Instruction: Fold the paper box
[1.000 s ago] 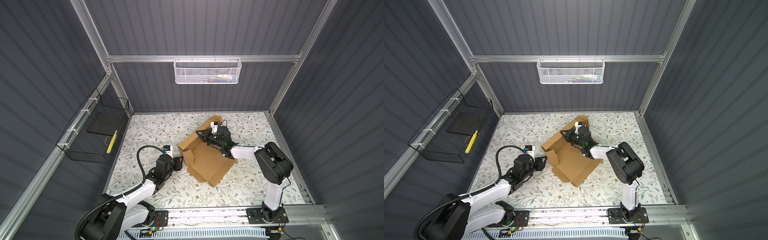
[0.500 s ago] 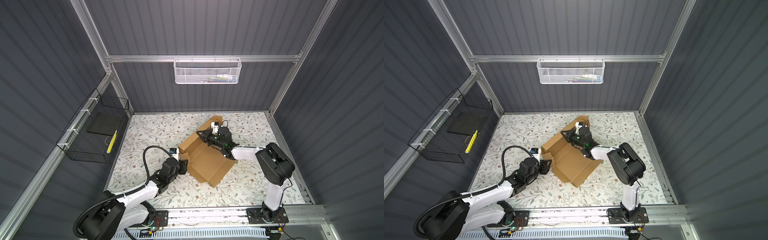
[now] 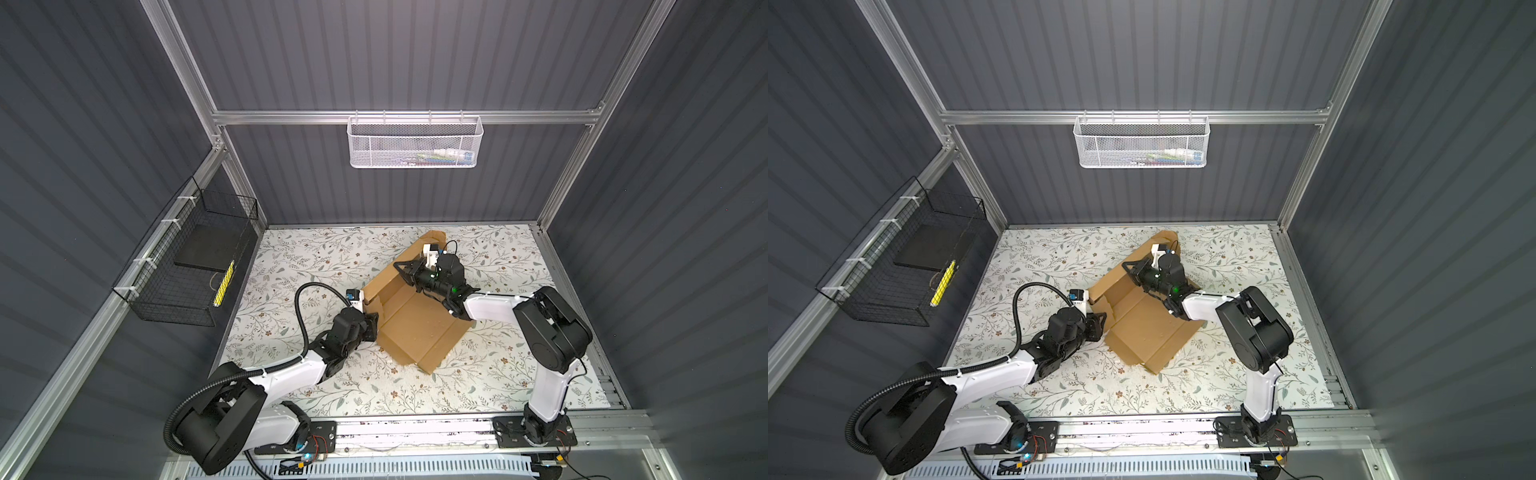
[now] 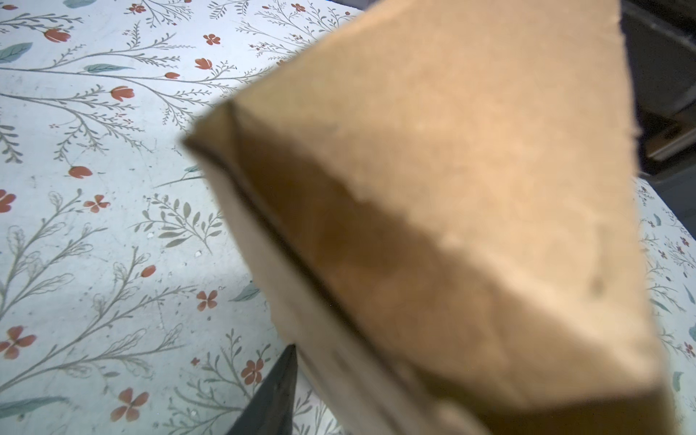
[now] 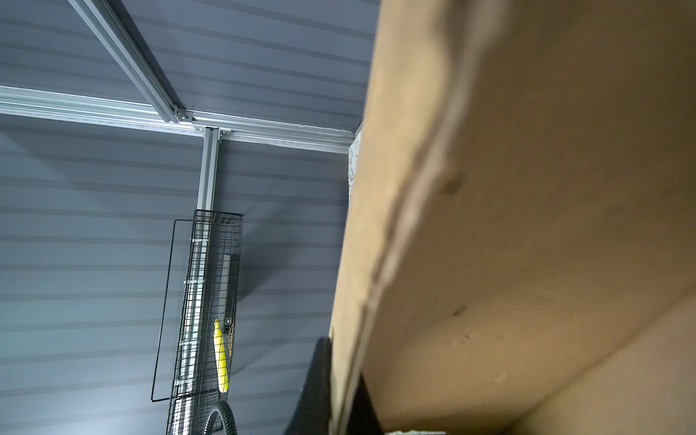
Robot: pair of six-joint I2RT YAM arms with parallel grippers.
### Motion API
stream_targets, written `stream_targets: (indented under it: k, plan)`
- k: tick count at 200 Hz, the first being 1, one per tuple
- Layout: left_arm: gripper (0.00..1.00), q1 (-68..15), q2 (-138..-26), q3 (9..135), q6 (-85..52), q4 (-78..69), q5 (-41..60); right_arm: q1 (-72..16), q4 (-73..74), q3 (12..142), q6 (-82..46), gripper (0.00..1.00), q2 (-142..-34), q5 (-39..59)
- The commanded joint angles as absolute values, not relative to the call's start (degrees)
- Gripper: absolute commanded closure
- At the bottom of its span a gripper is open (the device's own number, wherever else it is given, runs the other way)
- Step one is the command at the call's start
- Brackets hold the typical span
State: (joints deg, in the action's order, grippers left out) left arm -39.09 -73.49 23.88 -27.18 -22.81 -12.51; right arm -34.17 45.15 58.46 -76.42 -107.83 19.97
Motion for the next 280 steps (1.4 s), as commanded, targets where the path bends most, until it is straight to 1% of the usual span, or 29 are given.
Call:
stream_targets:
  k: [1,42,47,64,181,233,280]
  plan:
    - [0.55,-39.77,-74.74,26.35,-25.66,-24.25,-13.85,-34.19,45.06,57.34,-74.27,0.99,-106.38,19.78]
    - [0.54,-40.25,-76.82,28.15,-26.76,-24.11,-16.26,-34.20,45.53,56.61,-74.36,0.99,-106.09,19.78]
    - [0.54,-40.28,-77.05,28.42,-26.93,-23.93,-16.61,-34.19,45.53,56.47,-74.36,0.99,-105.97,17.76]
    - [0.54,-40.45,-77.97,29.20,-27.37,-23.67,-17.63,-34.21,45.54,56.00,-74.27,0.99,-105.58,17.42]
    - [0.53,-41.68,-83.26,33.88,-29.49,-23.03,-23.44,-34.15,46.65,54.32,-74.70,0.99,-105.29,17.18]
    - [0.56,-41.87,-84.64,34.54,-30.23,-23.29,-24.69,-34.19,47.18,53.96,-75.05,0.99,-105.57,17.24]
    - [0.65,-41.93,-85.61,35.05,-30.50,-23.63,-25.20,-34.19,47.63,53.88,-75.50,0.96,-106.06,17.48]
